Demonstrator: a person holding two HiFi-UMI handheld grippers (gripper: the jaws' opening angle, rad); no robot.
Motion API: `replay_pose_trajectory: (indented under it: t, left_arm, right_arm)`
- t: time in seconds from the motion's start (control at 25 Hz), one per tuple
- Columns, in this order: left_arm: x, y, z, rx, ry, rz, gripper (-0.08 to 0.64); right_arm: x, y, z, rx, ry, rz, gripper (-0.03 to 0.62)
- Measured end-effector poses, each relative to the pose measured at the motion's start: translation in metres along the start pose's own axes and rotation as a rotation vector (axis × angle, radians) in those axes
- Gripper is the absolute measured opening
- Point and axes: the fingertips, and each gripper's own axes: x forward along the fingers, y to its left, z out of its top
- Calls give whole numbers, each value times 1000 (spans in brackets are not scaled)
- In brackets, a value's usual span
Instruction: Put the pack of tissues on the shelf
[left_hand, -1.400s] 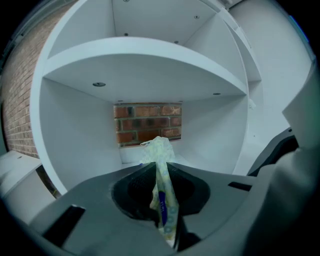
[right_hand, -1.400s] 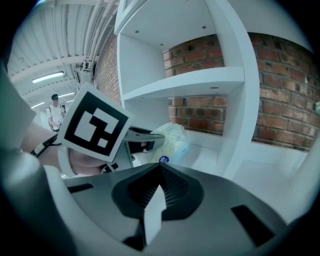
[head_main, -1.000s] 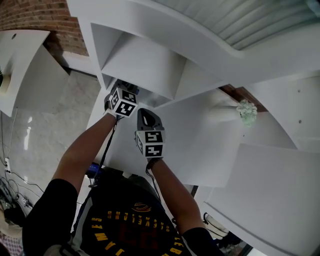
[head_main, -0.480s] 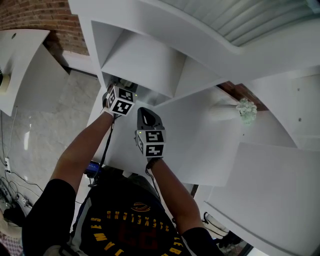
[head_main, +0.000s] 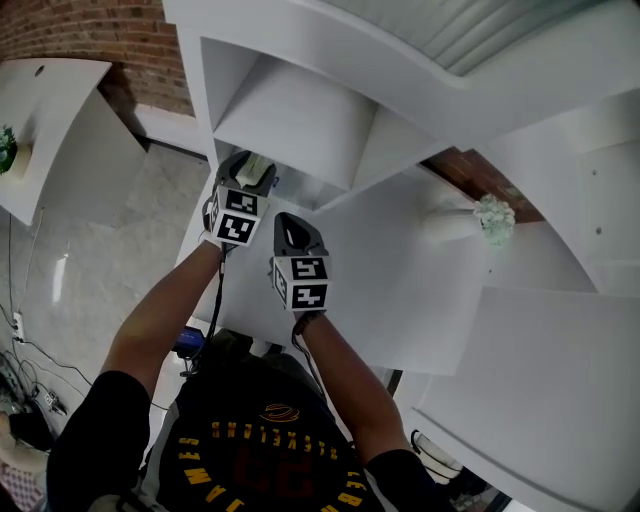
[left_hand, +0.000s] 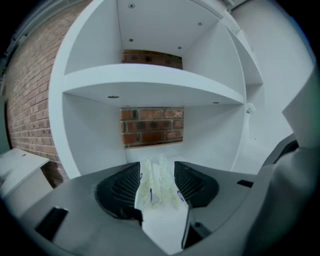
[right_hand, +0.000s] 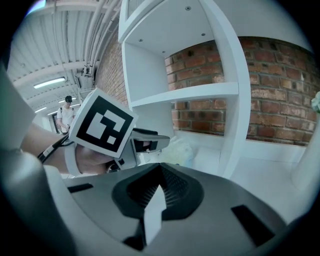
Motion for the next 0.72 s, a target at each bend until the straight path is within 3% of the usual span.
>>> replay_pose_trajectory:
  t: [0.24,0.48,0.72]
  left_arm:
    - [-34,-1,-5,-3,-6,34,196]
    - [-85,-6,0,-122,-24,78,196]
    - [-134,-28,7,-229,-43,53,195]
  right_arm:
    - [-12,6,2,3,-23,21,-2]
    - [-24,14,1,-10,-32,53,-2]
    - [-45,19,-3,11,-50,66,-2]
